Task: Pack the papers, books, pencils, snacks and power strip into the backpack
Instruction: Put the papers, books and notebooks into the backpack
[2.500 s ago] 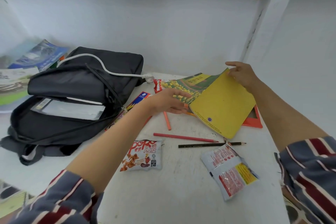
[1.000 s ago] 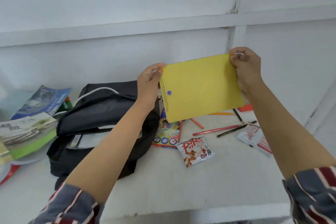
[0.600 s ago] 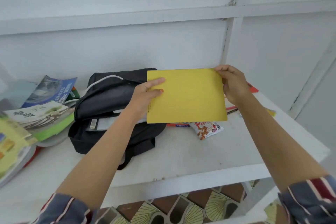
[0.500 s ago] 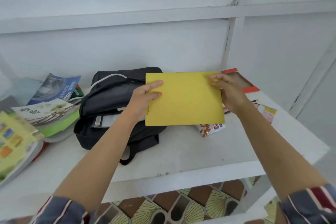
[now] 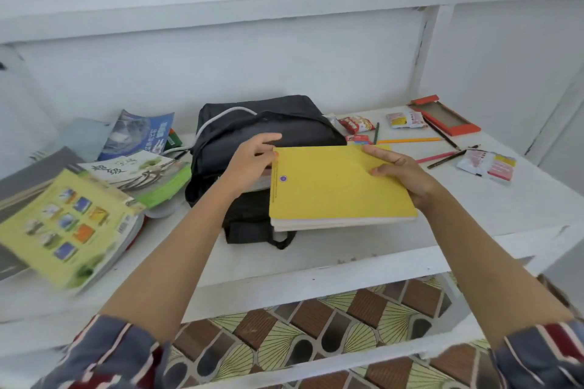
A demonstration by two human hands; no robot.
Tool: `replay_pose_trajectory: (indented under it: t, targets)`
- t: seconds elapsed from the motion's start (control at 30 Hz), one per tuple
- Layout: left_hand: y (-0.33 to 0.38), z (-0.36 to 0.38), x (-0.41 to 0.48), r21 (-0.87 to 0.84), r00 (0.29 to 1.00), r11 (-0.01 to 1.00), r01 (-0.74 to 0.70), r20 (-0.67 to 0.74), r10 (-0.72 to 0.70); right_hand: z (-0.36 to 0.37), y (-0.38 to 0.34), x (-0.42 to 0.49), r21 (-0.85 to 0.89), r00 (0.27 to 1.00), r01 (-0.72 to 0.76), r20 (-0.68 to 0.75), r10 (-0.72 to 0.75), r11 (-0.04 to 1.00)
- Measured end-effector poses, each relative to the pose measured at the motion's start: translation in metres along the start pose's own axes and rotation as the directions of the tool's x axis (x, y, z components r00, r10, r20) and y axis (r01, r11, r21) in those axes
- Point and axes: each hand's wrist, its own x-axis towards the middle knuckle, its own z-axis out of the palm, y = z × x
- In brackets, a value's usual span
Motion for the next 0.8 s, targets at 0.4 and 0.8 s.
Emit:
replay_pose_trajectory:
  t: [0.4,0.8]
  targets:
    - [-0.042,-0.055,0.058,0.667,0.936,0.671,-0.322,0.331,0.12,0.028,0.03,-0.014,0.013,0.979,-0.107,-0.172,0.108,0.994]
    - [-0.032,-0.068,0.103,0.607,0.933,0.734,-0.305,0.345,0.102,0.04,0.013,0.002,0.08,0.959,-0.088,-0.264,0.107,0.993]
